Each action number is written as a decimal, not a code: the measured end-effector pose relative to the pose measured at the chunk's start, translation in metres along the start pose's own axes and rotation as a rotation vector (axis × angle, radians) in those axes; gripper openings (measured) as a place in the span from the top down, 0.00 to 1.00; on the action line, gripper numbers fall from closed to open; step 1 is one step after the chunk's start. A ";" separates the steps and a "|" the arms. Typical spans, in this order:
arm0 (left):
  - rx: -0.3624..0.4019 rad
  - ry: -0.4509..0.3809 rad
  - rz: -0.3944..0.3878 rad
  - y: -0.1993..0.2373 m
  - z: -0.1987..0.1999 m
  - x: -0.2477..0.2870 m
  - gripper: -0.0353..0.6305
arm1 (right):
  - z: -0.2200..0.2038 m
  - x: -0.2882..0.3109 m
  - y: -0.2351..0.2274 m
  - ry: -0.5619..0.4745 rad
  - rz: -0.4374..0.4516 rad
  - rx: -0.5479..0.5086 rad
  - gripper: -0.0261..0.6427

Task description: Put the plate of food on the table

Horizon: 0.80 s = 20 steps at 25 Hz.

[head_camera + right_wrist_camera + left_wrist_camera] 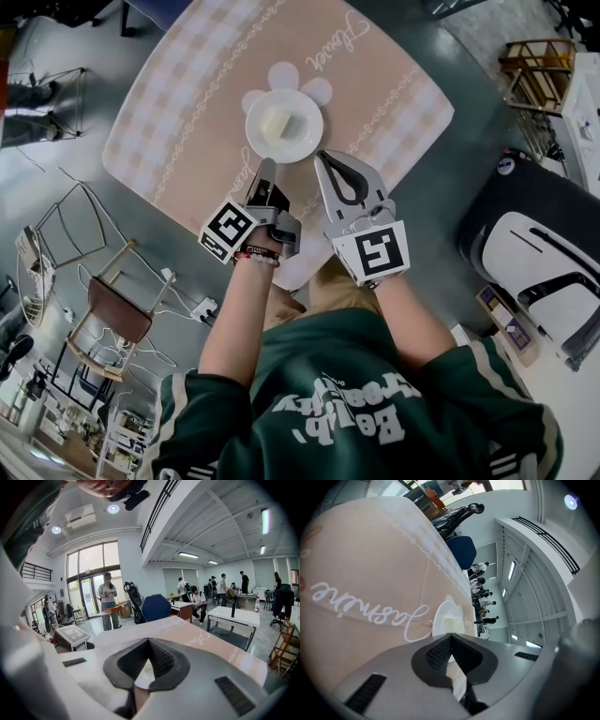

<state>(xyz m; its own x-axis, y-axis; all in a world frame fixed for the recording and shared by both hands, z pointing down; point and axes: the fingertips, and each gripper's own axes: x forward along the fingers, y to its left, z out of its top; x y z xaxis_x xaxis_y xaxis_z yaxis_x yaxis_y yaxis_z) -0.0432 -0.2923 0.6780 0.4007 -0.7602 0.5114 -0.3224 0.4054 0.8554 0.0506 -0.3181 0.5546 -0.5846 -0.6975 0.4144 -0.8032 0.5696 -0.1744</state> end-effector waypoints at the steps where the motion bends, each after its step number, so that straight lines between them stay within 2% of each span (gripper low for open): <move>1: 0.005 -0.002 -0.011 -0.003 0.000 0.000 0.94 | 0.001 -0.001 -0.001 -0.001 0.000 -0.003 0.94; 5: 0.021 -0.021 -0.055 -0.020 0.006 -0.005 0.94 | 0.012 -0.006 -0.001 -0.010 0.006 -0.018 0.94; 7: 0.064 -0.029 -0.087 -0.036 0.009 -0.009 0.94 | 0.021 -0.008 0.000 -0.022 0.017 -0.034 0.94; 10: 0.169 -0.034 -0.127 -0.060 0.012 -0.016 0.94 | 0.034 -0.012 0.002 -0.038 0.025 -0.053 0.94; 15: 0.315 -0.056 -0.137 -0.094 0.014 -0.030 0.94 | 0.058 -0.022 0.008 -0.062 0.043 -0.075 0.94; 20: 0.560 -0.100 -0.138 -0.130 0.019 -0.057 0.94 | 0.078 -0.031 0.020 -0.061 0.076 -0.109 0.94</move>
<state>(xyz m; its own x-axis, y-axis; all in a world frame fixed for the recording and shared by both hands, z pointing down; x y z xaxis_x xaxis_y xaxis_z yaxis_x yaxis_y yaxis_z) -0.0406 -0.3106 0.5363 0.3968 -0.8422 0.3649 -0.6882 -0.0099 0.7255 0.0433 -0.3192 0.4685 -0.6519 -0.6739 0.3477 -0.7412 0.6632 -0.1042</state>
